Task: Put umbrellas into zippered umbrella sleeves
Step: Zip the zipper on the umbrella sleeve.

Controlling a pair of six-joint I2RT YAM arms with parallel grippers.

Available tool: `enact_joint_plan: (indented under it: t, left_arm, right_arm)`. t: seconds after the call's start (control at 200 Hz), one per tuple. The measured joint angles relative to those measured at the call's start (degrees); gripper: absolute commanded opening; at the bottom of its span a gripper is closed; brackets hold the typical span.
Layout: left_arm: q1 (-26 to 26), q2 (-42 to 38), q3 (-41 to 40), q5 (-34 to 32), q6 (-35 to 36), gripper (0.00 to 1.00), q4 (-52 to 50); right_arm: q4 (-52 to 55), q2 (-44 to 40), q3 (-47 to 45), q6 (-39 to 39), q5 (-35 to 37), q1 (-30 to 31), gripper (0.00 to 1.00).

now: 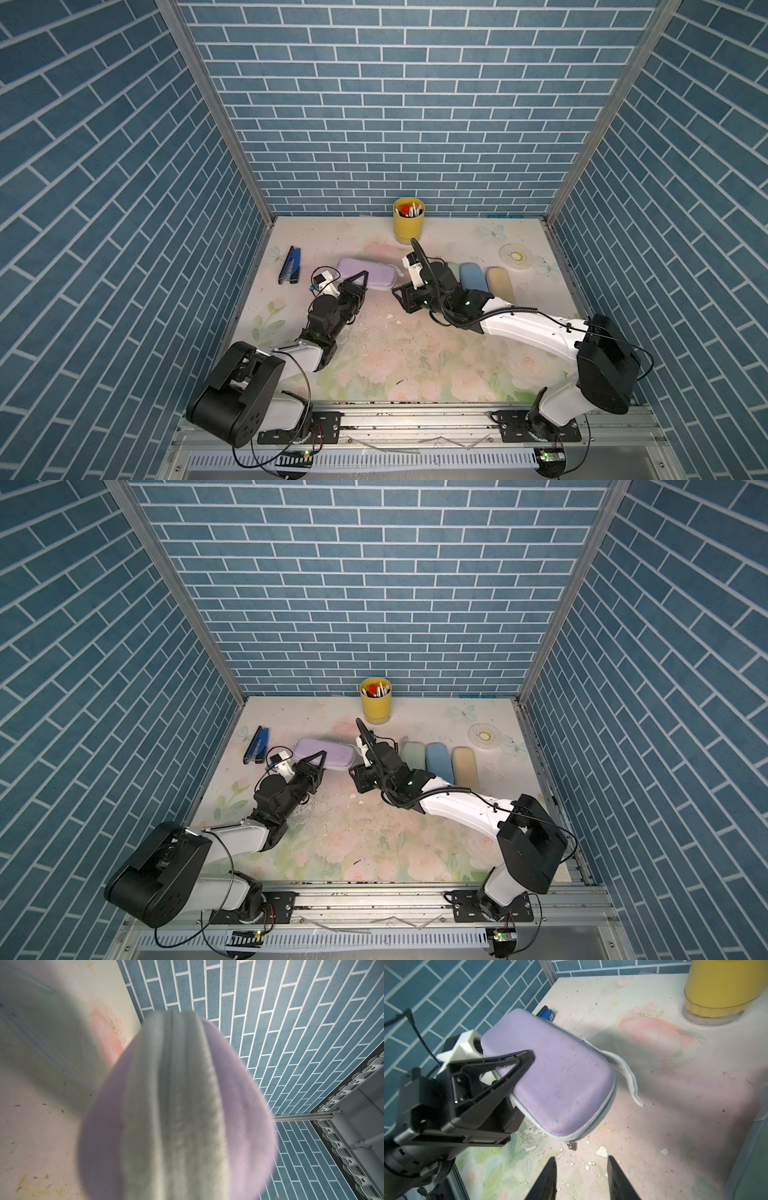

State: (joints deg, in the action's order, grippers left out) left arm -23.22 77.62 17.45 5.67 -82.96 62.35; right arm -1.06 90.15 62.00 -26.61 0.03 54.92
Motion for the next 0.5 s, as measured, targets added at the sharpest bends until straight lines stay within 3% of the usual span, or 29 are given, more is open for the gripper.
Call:
enact_joint_plan:
  t: [0.5]
  left_arm:
    - [0.0, 0.0, 1.1, 2.2, -0.2, 0.32, -2.1]
  right_arm:
    - [-0.2, 5.1, 2.3, 4.6, 0.0, 0.6, 0.19]
